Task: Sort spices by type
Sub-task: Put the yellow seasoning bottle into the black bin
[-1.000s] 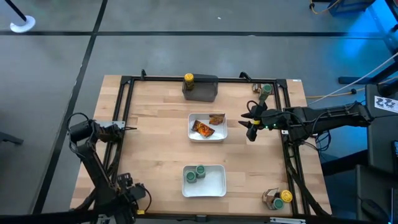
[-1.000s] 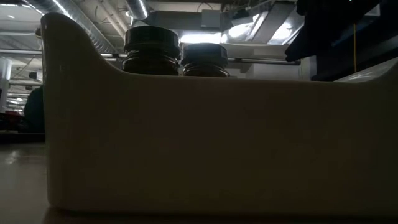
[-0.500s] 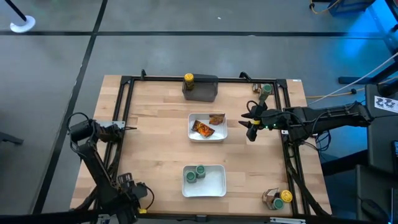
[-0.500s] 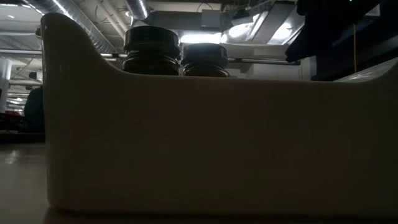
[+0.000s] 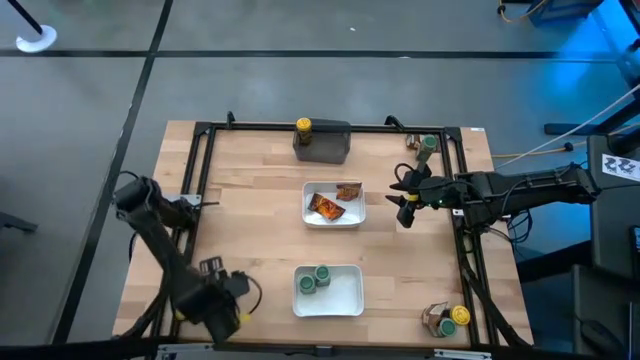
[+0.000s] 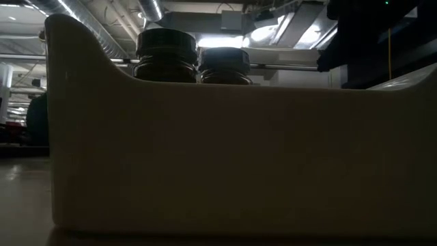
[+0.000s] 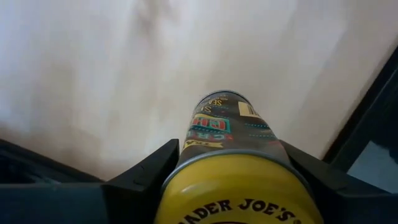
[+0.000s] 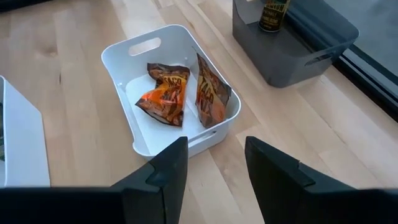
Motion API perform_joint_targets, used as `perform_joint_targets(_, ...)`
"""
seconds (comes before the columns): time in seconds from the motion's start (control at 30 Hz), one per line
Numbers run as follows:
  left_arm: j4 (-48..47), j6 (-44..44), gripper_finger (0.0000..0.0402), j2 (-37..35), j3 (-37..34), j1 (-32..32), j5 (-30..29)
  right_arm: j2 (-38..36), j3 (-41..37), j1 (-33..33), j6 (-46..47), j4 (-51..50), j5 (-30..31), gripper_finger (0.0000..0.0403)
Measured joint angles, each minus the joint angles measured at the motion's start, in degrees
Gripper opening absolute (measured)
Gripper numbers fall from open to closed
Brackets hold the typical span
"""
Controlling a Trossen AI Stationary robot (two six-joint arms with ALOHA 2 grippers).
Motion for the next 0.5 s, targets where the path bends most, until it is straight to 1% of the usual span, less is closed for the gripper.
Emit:
perform_joint_targets(0.1, -0.92, 3.97, 0.0211, -2.72, 0.17, 4.53, -1.39, 0.02, 0.0, 0.0, -0.56, 0.03, -0.01, 0.0163)
perform_joint_targets(0.23, -0.64, 11.34, 0.0209, -6.12, 0.17, 11.66, -3.59, 0.02, 0.0, -0.01, -1.36, 0.02, 0.01, 0.0163)
perform_joint_targets(0.5, -0.16, 27.05, 0.0211, -9.64, 0.17, 26.73, -5.75, 0.0, 0.0, 0.0, -2.9, 0.04, 0.01, 0.0163)
